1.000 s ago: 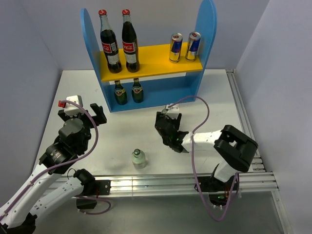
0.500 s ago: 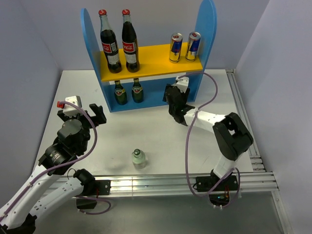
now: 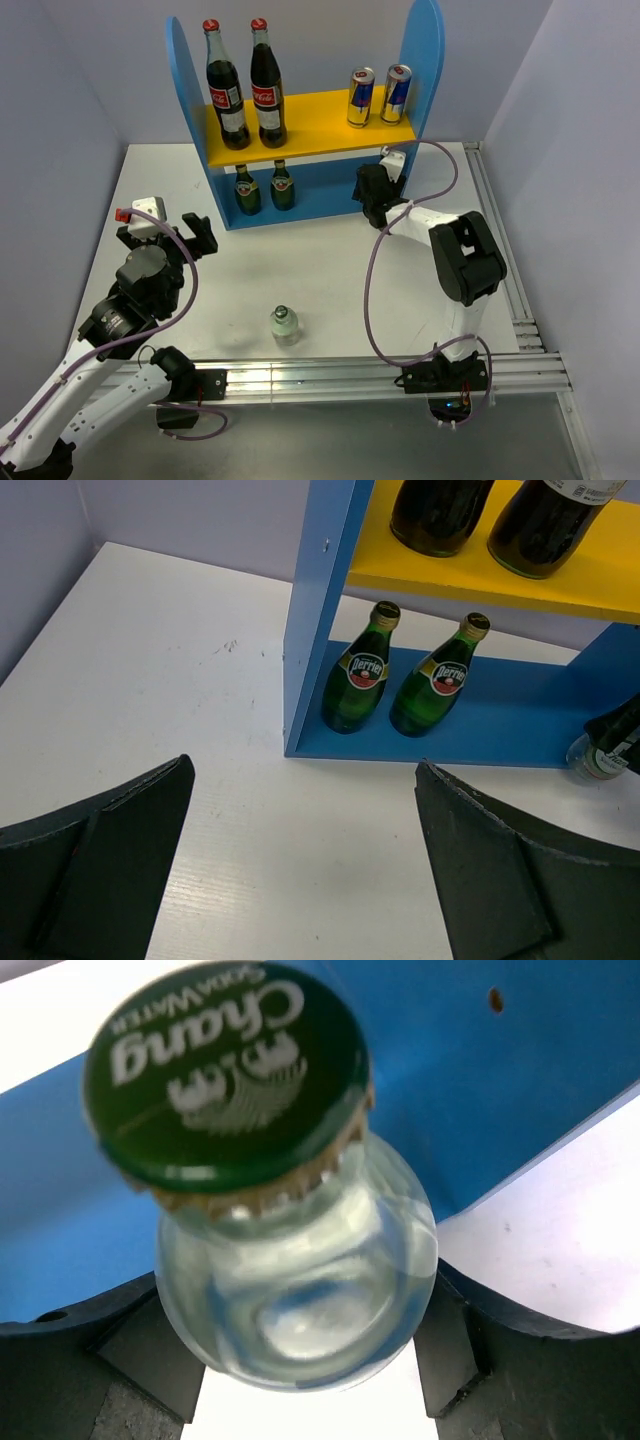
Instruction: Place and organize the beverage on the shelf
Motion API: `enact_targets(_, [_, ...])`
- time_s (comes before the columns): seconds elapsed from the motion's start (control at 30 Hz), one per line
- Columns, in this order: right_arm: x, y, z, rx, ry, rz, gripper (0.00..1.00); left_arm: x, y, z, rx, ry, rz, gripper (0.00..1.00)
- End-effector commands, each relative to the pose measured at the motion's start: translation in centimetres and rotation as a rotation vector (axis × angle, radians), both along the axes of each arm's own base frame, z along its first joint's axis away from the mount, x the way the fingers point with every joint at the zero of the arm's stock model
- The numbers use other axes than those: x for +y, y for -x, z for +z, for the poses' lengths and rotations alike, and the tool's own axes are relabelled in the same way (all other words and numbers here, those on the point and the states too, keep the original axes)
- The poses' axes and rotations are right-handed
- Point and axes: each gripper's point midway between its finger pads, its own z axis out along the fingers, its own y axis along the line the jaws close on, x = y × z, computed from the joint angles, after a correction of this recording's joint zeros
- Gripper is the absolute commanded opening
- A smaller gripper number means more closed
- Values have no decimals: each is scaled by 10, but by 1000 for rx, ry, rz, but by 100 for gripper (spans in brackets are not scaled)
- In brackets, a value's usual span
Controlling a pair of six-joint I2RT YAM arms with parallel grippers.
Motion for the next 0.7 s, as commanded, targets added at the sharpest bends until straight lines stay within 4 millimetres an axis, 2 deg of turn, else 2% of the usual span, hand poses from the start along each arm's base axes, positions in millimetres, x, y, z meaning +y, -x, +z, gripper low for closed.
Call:
enact_targets(0.0, [11, -44, 75, -230, -101, -12, 0, -1, -1, 6, -27, 21, -4, 99])
enact_targets(0.07, [9, -51, 77, -237, -100, -19, 0, 0, -1, 6, -27, 21, -2, 99])
enact_targets(0.27, [4, -65, 61, -224, -57, -56, 0, 0, -1, 6, -28, 21, -3, 99])
enact_targets(0.67, [11, -87, 72, -312, -96, -77, 0, 1, 1, 8, -35, 25, -3, 99])
